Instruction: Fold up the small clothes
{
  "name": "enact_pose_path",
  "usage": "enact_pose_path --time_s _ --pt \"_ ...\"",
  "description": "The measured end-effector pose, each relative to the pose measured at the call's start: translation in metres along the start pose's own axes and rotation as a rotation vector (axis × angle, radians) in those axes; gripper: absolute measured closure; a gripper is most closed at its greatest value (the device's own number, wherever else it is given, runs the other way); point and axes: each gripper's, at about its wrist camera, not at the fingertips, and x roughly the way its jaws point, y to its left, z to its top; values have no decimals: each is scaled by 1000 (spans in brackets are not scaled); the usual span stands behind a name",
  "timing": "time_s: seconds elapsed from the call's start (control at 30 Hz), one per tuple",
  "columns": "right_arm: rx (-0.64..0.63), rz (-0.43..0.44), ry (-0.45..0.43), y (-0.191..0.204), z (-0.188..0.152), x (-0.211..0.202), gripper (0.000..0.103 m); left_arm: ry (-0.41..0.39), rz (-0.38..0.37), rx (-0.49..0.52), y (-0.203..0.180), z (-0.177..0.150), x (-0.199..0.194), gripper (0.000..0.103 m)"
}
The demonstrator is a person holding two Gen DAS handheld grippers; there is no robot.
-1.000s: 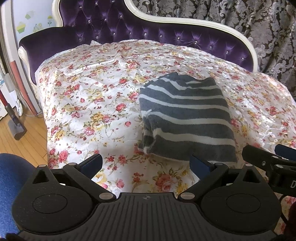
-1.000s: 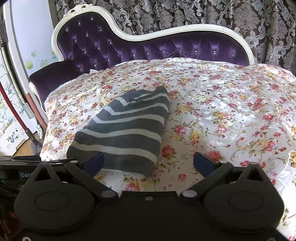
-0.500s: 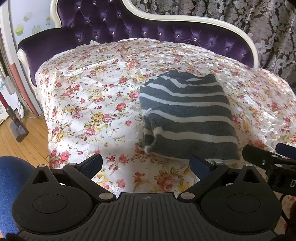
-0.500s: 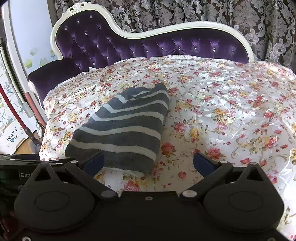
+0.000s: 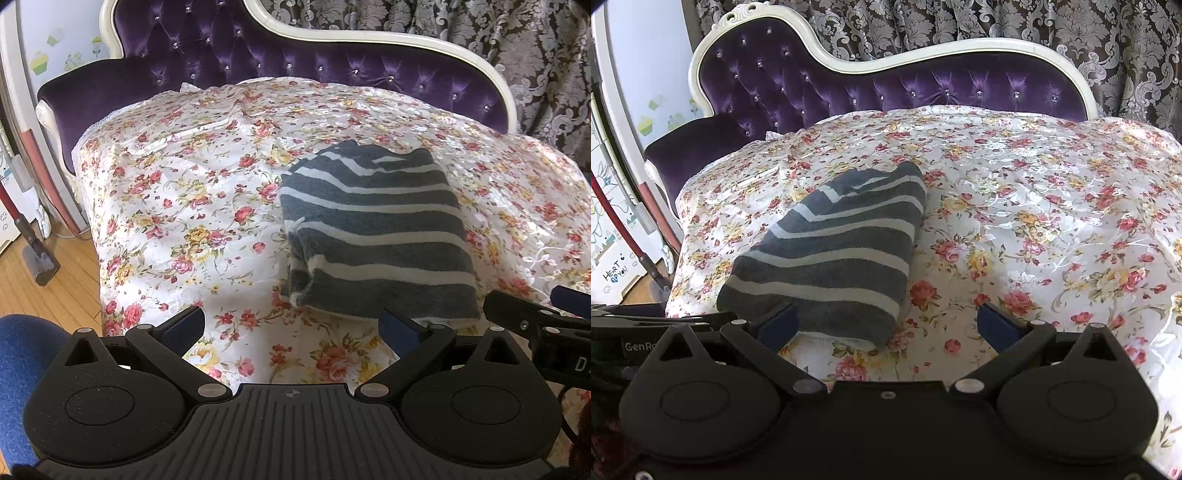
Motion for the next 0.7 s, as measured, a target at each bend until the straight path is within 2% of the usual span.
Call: enact_pose_path --time_s 0.7 --pt "8 -1 6 1 -3 2 1 8 -2 10 -1 -1 1 1"
